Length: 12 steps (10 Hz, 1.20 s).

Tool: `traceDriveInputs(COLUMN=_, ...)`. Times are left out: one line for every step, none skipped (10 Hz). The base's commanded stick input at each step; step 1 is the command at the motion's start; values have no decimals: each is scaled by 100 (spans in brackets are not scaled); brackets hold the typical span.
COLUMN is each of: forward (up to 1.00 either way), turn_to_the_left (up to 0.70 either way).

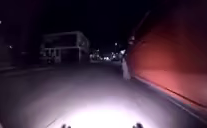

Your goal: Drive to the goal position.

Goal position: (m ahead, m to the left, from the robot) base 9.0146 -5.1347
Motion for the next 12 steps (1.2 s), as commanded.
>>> traceDriveInputs(forward=45, turn_to_the_left=0)
traceDriveInputs(forward=45, turn_to_the_left=0)
traceDriveInputs(forward=45, turn_to_the_left=0)
traceDriveInputs(forward=45, turn_to_the_left=0)
traceDriveInputs(forward=45, turn_to_the_left=0)
traceDriveInputs(forward=45, turn_to_the_left=0)
traceDriveInputs(forward=45, turn_to_the_left=0)
traceDriveInputs(forward=45, turn_to_the_left=0)
traceDriveInputs(forward=45, turn_to_the_left=0)
traceDriveInputs(forward=45, turn_to_the_left=0)
traceDriveInputs(forward=45, turn_to_the_left=0)
traceDriveInputs(forward=45, turn_to_the_left=0)
